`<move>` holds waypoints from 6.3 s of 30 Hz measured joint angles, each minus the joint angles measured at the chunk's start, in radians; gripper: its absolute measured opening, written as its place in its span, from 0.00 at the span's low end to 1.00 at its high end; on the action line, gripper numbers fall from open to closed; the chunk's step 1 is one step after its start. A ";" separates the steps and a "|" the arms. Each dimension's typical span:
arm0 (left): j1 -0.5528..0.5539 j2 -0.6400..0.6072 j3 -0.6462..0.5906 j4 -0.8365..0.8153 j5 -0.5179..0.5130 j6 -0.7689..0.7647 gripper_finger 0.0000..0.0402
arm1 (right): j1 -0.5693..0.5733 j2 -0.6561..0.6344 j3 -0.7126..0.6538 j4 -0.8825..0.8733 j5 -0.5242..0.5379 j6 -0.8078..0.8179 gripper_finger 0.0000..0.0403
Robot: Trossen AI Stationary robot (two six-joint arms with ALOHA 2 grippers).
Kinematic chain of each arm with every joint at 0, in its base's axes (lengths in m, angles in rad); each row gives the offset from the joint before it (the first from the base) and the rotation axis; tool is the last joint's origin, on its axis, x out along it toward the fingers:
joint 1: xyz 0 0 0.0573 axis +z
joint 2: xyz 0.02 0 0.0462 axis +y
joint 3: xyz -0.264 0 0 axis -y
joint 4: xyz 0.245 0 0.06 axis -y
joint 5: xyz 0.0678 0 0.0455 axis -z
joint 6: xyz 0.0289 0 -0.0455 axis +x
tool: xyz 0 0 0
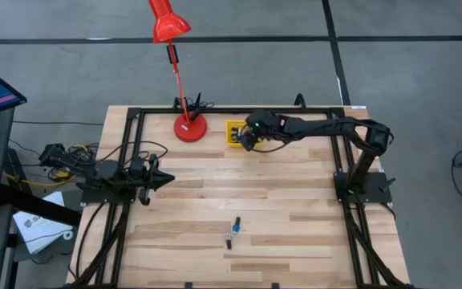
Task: Pick & Place Nail Polish
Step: Put the dark blue nail polish bottle into the yellow bin, then put the transparent nail polish bottle into the yellow bin
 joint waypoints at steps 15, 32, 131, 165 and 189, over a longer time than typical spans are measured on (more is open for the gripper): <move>0.000 0.000 0.000 0.000 0.000 0.000 0.00 | 0.259 -0.221 0.133 -0.191 -0.274 -0.242 0.58; 0.000 0.022 0.001 0.015 0.001 0.000 0.00 | 0.529 0.035 0.151 -0.182 -0.487 -0.733 0.57; 0.000 0.120 0.000 0.085 0.004 0.000 0.00 | -0.071 -0.037 0.286 -0.429 -0.218 -0.298 0.12; 0.000 0.120 0.000 0.090 0.004 0.000 0.00 | -0.064 0.161 0.290 -0.276 -0.248 -0.404 0.25; 0.000 0.120 0.000 0.097 0.004 0.000 0.00 | 0.235 0.160 0.573 -0.529 -0.130 0.182 0.49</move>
